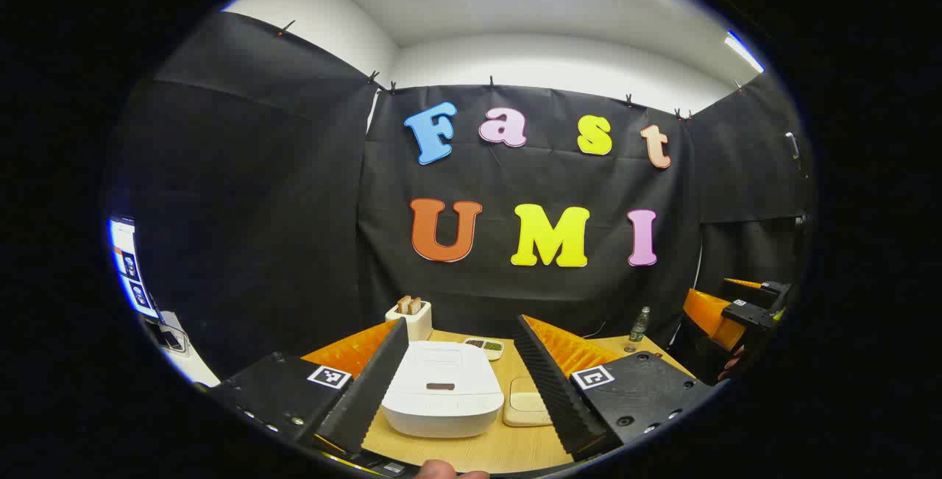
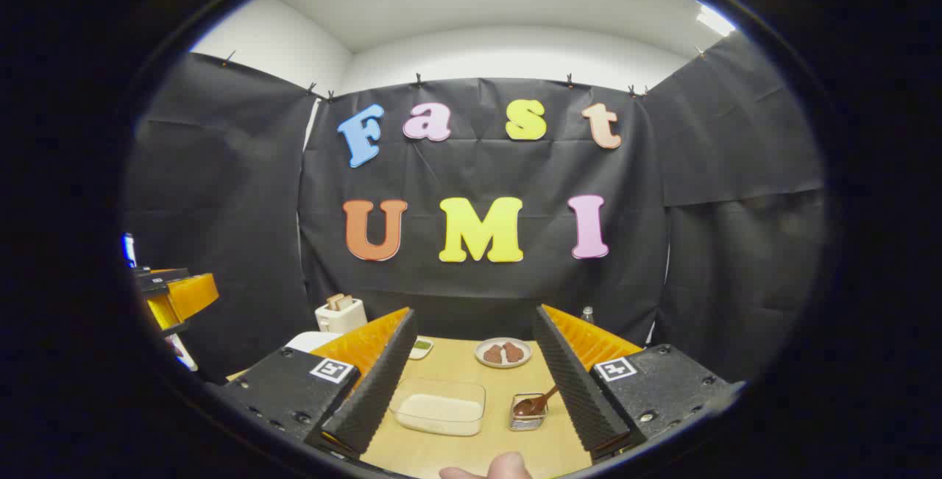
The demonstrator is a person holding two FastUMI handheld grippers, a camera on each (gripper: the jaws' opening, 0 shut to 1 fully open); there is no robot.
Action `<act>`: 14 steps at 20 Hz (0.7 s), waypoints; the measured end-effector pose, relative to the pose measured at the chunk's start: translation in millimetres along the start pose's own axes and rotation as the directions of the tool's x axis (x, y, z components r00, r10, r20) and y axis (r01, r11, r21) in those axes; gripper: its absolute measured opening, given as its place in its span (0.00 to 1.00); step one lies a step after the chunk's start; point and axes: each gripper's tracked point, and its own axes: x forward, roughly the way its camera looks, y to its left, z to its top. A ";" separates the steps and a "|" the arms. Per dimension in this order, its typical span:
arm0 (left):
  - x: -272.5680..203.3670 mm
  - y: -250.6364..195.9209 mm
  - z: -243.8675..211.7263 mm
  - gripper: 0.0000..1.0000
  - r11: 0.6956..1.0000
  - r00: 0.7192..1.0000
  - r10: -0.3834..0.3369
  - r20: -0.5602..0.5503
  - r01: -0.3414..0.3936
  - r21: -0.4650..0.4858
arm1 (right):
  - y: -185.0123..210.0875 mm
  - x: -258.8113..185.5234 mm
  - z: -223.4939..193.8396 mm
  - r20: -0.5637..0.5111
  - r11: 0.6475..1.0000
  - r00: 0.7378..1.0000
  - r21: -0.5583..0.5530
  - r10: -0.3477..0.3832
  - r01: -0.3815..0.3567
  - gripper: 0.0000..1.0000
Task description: Close the left gripper, press the button to open the rice cooker; take a wooden spoon from the chopstick holder with the right hand, scoop a spoonful of rice and pour it into the rice cooker, then put the wooden spoon back into the chopstick holder.
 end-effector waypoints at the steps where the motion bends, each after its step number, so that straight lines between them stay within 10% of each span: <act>1: -0.3 2.6 -0.5 0.93 1.000 1.000 0.003 -0.001 -0.003 -0.004 | 0.2 -0.3 -0.7 -0.002 1.000 1.000 0.002 0.000 0.000 1.00; 14: -4.1 16.2 -7.6 0.93 0.999 0.999 0.046 -0.018 -0.046 0.004 | 11.5 6.3 -2.0 -0.007 1.000 1.000 0.004 0.030 -0.030 1.00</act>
